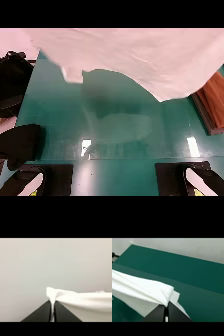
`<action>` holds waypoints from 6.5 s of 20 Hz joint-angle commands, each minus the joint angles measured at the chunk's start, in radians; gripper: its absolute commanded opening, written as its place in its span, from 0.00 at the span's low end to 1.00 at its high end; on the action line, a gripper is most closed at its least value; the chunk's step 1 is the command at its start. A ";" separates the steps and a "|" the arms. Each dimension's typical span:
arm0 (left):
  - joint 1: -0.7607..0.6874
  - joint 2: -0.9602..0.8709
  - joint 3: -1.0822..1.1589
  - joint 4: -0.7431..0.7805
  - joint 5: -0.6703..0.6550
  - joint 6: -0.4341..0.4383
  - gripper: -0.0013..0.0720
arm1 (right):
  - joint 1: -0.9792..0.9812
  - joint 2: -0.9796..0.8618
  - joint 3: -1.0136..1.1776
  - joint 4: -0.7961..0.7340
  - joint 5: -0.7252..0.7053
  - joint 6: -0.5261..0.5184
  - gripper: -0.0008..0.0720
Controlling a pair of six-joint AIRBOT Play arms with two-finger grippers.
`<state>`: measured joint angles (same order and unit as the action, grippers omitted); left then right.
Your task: Fold the shirts.
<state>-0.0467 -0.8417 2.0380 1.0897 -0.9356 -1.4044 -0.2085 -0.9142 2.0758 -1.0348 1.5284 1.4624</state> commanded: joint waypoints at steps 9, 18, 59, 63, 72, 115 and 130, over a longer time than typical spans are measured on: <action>0.004 -0.263 -0.130 0.028 -0.239 -0.036 0.05 | -0.021 -0.187 -0.089 -0.016 0.082 0.014 0.03; 0.004 -0.669 -0.408 0.033 -0.202 -0.032 0.06 | 0.182 -0.688 -0.274 -0.134 -0.038 0.029 0.03; 0.039 -0.389 -1.085 -0.232 -0.121 0.150 0.06 | -0.657 -0.207 -1.394 -0.138 -0.056 -0.090 0.70; 0.039 -0.389 -1.085 -0.233 -0.122 0.149 0.06 | -0.671 -0.207 -1.524 -0.123 -0.140 -0.114 0.63; 0.039 -0.387 -1.084 -0.238 -0.177 0.149 0.06 | -0.394 -0.171 -1.576 -0.056 -0.284 -0.148 0.10; 0.084 -0.725 -0.561 -0.055 -0.054 -0.085 0.06 | 0.012 -0.792 -0.273 -0.187 -0.034 0.023 0.03; 0.134 -0.728 -0.773 -0.072 -0.250 0.077 0.06 | 0.006 -0.705 -0.624 -0.196 -0.114 0.010 0.03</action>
<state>0.0860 -1.5692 1.3136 1.0180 -1.1927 -1.3338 -0.2066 -1.6562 1.5581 -1.2312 1.4750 1.4734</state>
